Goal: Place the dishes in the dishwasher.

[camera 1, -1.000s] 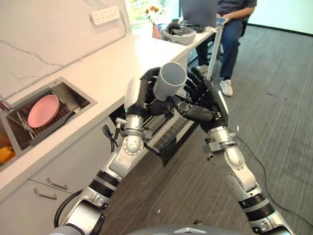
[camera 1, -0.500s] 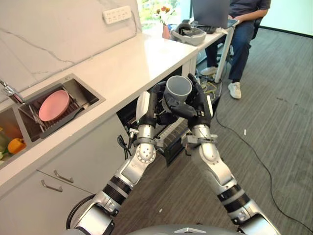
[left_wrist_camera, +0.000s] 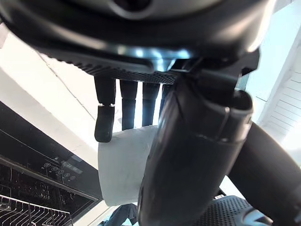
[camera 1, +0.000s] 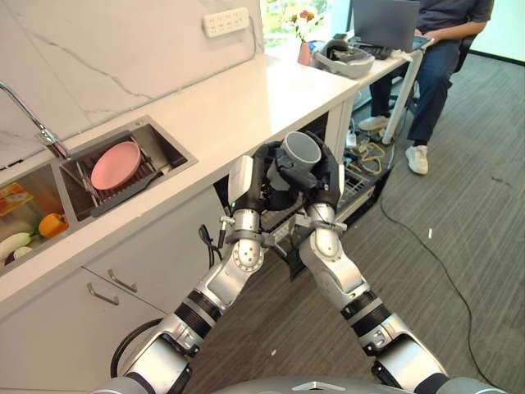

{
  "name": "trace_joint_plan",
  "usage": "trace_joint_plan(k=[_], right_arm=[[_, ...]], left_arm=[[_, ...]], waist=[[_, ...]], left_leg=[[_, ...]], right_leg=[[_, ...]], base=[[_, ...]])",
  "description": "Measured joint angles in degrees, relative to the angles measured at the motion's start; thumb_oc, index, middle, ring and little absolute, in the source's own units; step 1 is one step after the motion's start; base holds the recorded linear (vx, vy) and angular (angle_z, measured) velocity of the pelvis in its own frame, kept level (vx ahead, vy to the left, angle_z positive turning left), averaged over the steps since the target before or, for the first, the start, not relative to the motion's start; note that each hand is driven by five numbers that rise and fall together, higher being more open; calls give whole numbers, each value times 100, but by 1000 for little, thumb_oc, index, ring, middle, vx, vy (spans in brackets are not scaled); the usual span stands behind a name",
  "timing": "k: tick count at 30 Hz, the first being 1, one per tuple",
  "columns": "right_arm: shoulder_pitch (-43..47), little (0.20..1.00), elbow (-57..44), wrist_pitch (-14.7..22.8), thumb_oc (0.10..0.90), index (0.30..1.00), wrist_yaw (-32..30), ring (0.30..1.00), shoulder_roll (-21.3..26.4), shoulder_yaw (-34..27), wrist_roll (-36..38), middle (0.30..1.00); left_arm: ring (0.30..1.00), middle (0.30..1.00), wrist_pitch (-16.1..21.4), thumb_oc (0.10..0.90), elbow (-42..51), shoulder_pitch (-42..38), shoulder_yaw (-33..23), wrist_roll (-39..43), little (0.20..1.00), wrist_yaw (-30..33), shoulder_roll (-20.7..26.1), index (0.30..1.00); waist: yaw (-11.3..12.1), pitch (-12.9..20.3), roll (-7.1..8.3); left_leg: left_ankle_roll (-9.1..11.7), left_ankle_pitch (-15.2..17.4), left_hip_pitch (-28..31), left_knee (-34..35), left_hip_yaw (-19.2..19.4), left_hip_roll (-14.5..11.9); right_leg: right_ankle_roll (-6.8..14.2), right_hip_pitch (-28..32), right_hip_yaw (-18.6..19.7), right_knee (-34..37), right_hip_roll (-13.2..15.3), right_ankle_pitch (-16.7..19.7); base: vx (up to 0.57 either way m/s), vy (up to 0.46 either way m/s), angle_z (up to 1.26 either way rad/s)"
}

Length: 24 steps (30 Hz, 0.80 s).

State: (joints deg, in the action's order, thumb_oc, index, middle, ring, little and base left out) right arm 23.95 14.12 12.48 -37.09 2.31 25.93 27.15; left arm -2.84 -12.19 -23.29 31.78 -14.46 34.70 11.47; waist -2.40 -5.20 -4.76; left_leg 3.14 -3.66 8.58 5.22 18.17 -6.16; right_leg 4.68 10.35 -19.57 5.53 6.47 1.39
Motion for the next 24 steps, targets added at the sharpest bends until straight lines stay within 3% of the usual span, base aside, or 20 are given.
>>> trace_joint_plan(k=[2, 3, 8, 10, 16, 19, 21, 24], right_arm=[[0, 300, 0, 0, 400, 300, 0, 300, 28, -25, 8, 300], [0, 300, 0, -1, 400, 300, 0, 300, 100, -57, 8, 300], [-5, 300, -95, -13, 400, 300, 9, 300, 252, -122, -8, 300], [0, 300, -123, -55, 400, 300, 17, 300, 577, -286, -158, 300], [186, 300, -65, -124, 400, 300, 46, 300, 884, -762, -227, 300], [870, 300, 561, -317, 400, 300, 240, 300, 1402, -829, -211, 300], [1071, 300, 682, -343, 400, 300, 250, 300, 1460, -927, -211, 300], [1702, 300, 1583, -531, 400, 300, 487, 300, 1948, -881, -199, 300]], left_arm=[[300, 300, 2, 400, 8, 0, 1, -44, 300, -7, -4, 300], [900, 900, 3, 800, 48, 0, 29, -91, 900, -16, -10, 900], [900, 900, 37, 800, 102, 8, 43, -90, 900, -38, -57, 900], [900, 900, 284, 800, 174, 203, 194, -87, 900, -339, -23, 900], [900, 900, 351, 800, -89, 596, 378, 321, 900, -730, -67, 900], [900, 900, 333, 800, -198, 754, 358, 872, 900, -907, -11, 900], [900, 900, 331, 800, -198, 770, 356, 964, 900, -932, 129, 900], [900, 900, 348, 800, -181, 913, 335, 1122, 900, -1149, 262, 900]], waist=[[-21, -5, 8], [-20, -9, 17], [-28, -11, 29], [25, -11, 37], [62, -41, 83], [75, -56, 145], [82, -62, 159], [256, -65, 257]], left_leg=[[0, 0, 4, 0, -1, -1], [0, 0, 5, 0, -11, 0], [0, 0, 12, 0, -18, -5], [0, 0, 15, 1, -47, -2], [-12, -10, -8, 1, -129, -7], [-14, -41, -49, 0, -197, -12], [-17, -49, -67, 1, -218, -14], [-19, -80, -112, 0, -364, 2]], right_leg=[[0, 5, -3, 0, 0, 0], [1, 11, -14, 0, 1, -1], [5, 22, -20, 2, -5, -5], [11, 46, -47, 3, -3, -14], [-5, 69, -111, 2, -17, -24], [-5, 71, -189, 3, -22, -24], [-6, 65, -210, 3, -29, -24], [-9, 113, -356, 4, -34, -27]], base=[[0, 0, 0], [0, 0, 0], [0, 0, 0], [-3, -8, 5], [-3, -9, 7], [-3, 0, 10], [-13, 0, 12], [-11, -2, 16]])
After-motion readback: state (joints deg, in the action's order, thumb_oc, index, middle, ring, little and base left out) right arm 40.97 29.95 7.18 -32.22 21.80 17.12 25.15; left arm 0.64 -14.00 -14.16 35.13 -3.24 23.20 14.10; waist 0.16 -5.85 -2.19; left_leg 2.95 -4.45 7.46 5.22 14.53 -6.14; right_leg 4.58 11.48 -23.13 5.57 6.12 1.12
